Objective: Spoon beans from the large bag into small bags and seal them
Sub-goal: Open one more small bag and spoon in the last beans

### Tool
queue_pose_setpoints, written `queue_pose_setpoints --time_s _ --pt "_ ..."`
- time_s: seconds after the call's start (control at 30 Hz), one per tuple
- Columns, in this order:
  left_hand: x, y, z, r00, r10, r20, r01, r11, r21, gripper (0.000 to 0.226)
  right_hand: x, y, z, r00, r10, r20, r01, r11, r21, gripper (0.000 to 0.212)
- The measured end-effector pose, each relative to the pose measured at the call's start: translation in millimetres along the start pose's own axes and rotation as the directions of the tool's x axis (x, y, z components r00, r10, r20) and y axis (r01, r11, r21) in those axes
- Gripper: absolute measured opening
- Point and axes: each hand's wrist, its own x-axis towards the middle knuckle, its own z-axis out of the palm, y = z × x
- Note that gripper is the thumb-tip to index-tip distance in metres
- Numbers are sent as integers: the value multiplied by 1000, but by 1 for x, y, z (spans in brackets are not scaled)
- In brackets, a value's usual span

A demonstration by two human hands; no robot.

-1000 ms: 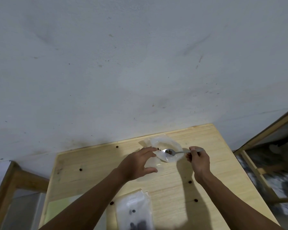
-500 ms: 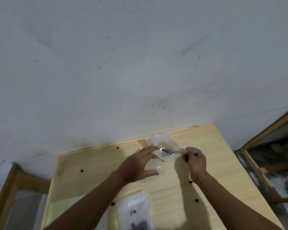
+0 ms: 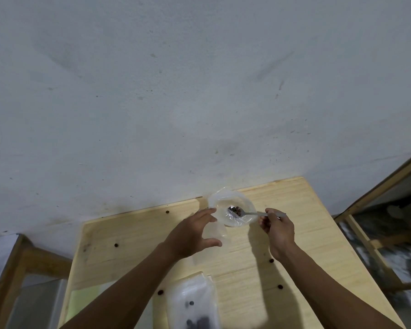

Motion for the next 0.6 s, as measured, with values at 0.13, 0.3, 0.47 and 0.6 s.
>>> queue_pose_setpoints --time_s 0.13,0.3,0.47,0.6 --pt "1 4 -2 999 -40 -8 40 998 -53 76 1 -10 -4 999 46 -26 -45 998 40 11" --pt "-2 8 -8 998 -21 58 23 999 -38 75 3 -18 -11 989 120 -89 -113 990 79 13" --pt "1 11 -10 991 -99 94 101 995 -16 80 0 -18 -9 1000 -1 -18 0 1000 -10 13" --pt "9 15 -10 973 -194 126 194 981 8 82 -10 -17 -6 996 -83 46 86 994 -71 13"
